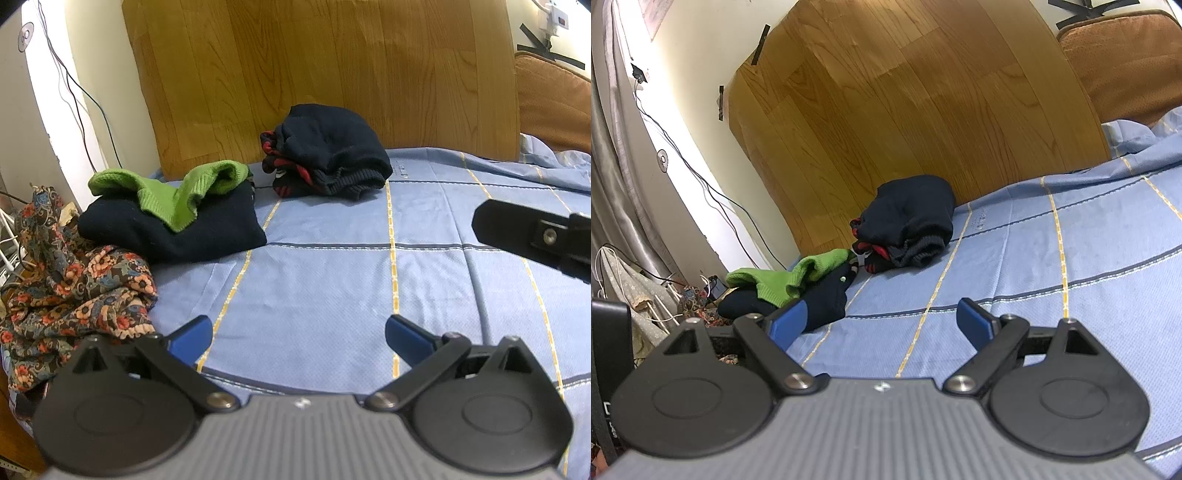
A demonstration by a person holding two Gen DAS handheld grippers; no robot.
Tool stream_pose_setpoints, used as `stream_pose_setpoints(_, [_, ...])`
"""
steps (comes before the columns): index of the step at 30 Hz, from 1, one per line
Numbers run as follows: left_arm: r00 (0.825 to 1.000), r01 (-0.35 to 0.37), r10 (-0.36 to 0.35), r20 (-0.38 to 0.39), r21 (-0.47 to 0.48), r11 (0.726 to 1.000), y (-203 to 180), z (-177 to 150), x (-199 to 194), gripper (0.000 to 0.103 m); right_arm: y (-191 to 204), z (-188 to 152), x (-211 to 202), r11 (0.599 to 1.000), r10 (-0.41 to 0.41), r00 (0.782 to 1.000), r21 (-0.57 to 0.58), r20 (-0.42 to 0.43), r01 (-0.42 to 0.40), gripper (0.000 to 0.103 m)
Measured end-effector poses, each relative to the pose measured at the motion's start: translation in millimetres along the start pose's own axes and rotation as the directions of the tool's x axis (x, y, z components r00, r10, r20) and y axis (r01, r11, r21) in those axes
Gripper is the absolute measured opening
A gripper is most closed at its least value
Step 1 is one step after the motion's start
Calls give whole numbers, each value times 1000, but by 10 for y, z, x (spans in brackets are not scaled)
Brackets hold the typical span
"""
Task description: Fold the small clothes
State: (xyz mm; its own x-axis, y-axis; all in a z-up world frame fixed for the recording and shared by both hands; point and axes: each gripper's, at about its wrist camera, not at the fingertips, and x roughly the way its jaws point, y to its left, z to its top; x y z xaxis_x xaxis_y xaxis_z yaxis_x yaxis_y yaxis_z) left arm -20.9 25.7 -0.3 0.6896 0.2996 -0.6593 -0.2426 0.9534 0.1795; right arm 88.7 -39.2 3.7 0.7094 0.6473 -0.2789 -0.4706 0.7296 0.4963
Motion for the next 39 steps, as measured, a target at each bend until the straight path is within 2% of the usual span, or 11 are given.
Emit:
stream_pose_setpoints(28, [1000,17,-17,9,18,1000,-48,40,-8,103,2,6,-44,1000,-10,1000,4,28,10,90])
stream_pose_setpoints(39, [999,45,-45,11,30,999,-85,160,-3,103,4,67,-88,1000,-19,999,7,47,19,90])
